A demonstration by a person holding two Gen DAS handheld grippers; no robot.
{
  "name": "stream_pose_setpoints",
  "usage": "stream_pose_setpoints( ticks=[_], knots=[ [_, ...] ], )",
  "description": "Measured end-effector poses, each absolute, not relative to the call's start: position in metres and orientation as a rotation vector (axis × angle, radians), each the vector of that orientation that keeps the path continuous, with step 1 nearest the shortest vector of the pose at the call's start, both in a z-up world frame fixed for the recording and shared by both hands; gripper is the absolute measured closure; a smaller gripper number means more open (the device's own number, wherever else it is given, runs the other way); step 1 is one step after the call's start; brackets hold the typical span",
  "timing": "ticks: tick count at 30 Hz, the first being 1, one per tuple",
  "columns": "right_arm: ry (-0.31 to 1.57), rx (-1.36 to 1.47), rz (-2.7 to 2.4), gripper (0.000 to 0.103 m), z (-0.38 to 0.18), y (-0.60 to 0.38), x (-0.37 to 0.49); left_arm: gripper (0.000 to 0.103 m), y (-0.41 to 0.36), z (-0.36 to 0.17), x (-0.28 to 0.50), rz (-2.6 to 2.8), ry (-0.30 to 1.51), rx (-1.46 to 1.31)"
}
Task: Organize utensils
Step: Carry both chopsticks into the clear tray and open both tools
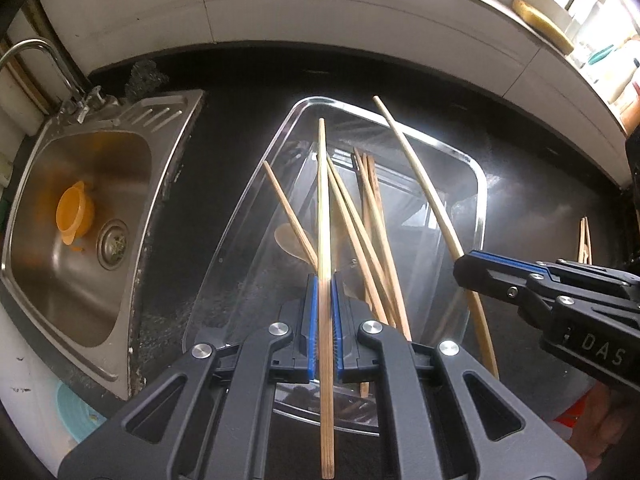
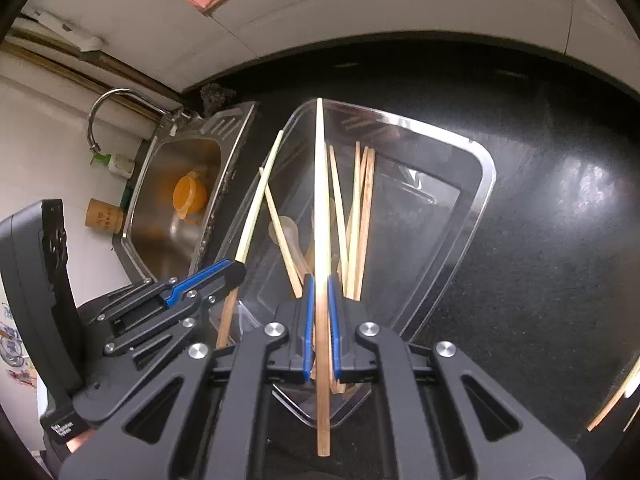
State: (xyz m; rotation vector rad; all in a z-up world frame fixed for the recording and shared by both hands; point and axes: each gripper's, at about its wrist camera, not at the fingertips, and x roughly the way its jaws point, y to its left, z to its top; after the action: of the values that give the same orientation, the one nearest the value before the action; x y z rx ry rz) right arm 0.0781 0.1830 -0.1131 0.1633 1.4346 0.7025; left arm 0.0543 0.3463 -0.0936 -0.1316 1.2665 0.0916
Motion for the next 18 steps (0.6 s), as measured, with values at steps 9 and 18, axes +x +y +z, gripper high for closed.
stream_pose_setpoints(
  ticks=[9,18],
  knots=[
    [1.457,0.178,0.652,0.095,-0.121,0.178,0.094,0.04,0.348,-0.102,0.06,0.155,1.288,-0.095],
    [1.345,0.238,0.591,0.021,-0.097,0.114,0.099,0.007,0.356,-0.081,0.049,0.187,1.206,-0.131]
  ],
)
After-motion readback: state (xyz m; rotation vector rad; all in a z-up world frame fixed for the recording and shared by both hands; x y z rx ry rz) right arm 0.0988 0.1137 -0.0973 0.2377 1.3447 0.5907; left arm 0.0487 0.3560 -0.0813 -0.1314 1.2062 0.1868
